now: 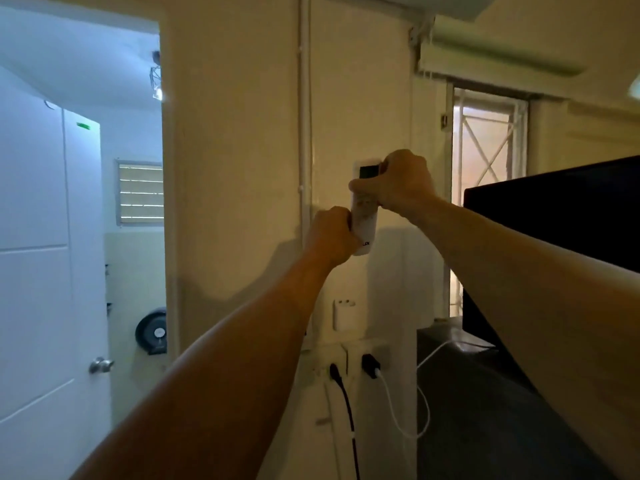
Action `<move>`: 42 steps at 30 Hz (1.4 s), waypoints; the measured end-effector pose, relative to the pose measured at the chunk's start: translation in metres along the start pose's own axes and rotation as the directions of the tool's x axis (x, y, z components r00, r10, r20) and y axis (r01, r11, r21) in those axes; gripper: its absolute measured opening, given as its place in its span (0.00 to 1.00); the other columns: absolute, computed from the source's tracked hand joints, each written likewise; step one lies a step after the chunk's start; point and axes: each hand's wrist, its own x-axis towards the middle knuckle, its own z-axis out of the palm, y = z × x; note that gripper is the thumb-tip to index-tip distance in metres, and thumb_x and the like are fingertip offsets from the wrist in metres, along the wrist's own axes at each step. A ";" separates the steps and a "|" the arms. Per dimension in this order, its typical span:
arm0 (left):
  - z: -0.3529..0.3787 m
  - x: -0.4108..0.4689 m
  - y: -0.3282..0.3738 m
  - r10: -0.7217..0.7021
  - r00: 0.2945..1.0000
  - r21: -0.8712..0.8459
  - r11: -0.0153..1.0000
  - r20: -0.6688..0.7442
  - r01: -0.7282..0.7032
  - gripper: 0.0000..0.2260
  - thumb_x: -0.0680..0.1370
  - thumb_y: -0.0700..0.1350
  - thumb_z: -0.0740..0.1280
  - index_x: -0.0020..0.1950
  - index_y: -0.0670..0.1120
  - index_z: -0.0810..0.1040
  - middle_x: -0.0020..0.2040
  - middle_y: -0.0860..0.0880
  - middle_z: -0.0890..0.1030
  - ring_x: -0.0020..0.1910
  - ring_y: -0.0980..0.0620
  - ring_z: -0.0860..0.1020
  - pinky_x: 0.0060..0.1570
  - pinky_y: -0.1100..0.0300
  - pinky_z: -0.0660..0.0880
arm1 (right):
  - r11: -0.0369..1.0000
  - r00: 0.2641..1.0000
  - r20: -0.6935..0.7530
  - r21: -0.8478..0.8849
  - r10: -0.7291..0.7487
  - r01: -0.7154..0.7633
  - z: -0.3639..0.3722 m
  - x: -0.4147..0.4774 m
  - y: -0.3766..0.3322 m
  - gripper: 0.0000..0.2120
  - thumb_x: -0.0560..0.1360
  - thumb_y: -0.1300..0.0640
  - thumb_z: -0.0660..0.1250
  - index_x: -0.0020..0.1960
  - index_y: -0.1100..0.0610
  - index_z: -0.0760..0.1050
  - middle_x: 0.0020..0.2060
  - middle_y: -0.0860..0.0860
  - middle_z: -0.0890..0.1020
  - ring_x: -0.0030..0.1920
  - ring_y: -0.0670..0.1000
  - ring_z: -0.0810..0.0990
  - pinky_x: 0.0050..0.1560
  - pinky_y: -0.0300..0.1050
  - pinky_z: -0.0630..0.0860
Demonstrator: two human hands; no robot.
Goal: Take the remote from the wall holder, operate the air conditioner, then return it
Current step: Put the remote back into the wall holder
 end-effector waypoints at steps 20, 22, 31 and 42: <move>0.130 0.022 -0.115 -0.247 0.966 0.051 0.969 0.075 0.243 0.09 0.73 0.42 0.71 0.50 0.40 0.80 0.45 0.44 0.82 0.45 0.47 0.80 0.42 0.60 0.74 | 0.998 0.989 0.143 -0.058 0.035 -0.027 0.149 0.017 0.131 0.25 0.63 0.44 0.75 0.50 0.63 0.79 0.44 0.58 0.82 0.45 0.57 0.82 0.38 0.47 0.78; 0.135 0.022 -0.120 -0.244 0.966 0.022 0.970 0.081 0.243 0.08 0.73 0.42 0.70 0.50 0.39 0.80 0.47 0.42 0.83 0.47 0.46 0.81 0.43 0.59 0.74 | 0.997 0.987 0.153 -0.073 0.037 -0.027 0.154 0.018 0.135 0.24 0.63 0.44 0.75 0.49 0.63 0.79 0.41 0.56 0.80 0.44 0.57 0.82 0.35 0.44 0.74; 0.144 0.027 -0.133 -0.226 0.969 0.024 0.974 0.096 0.225 0.08 0.73 0.41 0.70 0.51 0.39 0.81 0.50 0.41 0.84 0.50 0.46 0.82 0.43 0.64 0.72 | 0.991 0.988 0.142 -0.124 0.064 -0.046 0.168 0.025 0.144 0.25 0.63 0.44 0.75 0.49 0.63 0.79 0.43 0.57 0.81 0.44 0.56 0.81 0.36 0.44 0.72; 0.171 0.008 -0.146 -0.309 0.950 0.029 0.951 0.035 0.308 0.09 0.70 0.41 0.73 0.39 0.36 0.79 0.41 0.38 0.83 0.37 0.45 0.81 0.31 0.59 0.72 | 0.982 0.973 0.195 -0.167 0.122 -0.089 0.177 0.029 0.150 0.21 0.65 0.45 0.75 0.42 0.59 0.72 0.34 0.51 0.71 0.39 0.52 0.74 0.33 0.43 0.70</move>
